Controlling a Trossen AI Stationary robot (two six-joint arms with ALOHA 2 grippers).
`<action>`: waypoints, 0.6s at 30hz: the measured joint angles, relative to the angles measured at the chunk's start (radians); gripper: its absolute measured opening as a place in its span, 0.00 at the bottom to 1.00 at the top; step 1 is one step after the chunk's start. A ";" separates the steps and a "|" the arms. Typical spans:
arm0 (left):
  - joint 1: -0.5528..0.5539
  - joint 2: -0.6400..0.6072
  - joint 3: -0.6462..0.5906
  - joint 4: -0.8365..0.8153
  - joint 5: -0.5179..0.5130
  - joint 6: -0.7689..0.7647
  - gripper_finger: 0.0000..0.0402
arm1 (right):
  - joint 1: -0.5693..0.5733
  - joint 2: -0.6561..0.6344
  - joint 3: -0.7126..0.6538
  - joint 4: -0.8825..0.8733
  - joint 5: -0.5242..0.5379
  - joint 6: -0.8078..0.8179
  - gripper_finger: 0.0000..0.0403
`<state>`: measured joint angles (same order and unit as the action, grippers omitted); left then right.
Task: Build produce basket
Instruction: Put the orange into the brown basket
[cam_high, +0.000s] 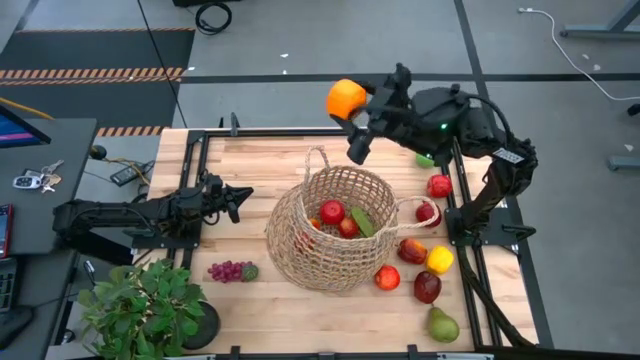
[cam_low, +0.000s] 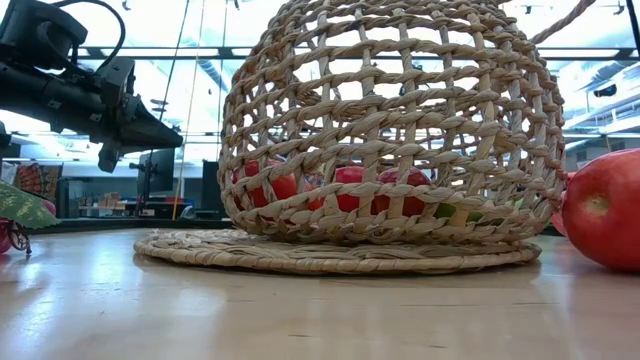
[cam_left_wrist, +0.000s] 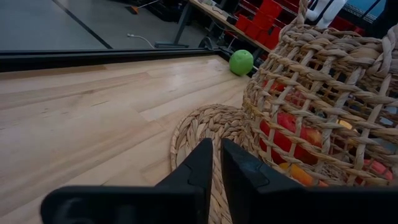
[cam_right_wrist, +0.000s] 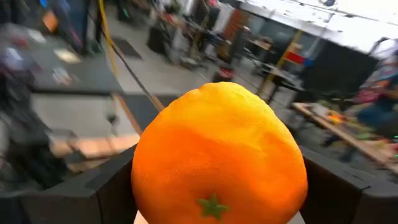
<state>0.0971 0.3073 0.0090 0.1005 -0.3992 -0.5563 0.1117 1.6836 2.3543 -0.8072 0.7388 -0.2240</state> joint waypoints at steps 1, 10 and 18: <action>0.000 0.000 0.000 0.000 0.000 0.000 0.09 | 0.000 0.000 0.000 -0.024 0.020 -0.017 0.86; 0.000 0.000 0.000 0.000 0.000 0.000 0.09 | -0.007 0.002 -0.056 -0.370 -0.035 0.021 0.86; 0.000 0.000 0.000 0.000 0.000 0.000 0.09 | -0.049 0.000 -0.286 -0.486 -0.214 0.172 0.86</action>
<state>0.0967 0.3073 0.0090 0.1005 -0.3996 -0.5560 0.0629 1.6841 2.0685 -1.2935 0.5251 -0.0522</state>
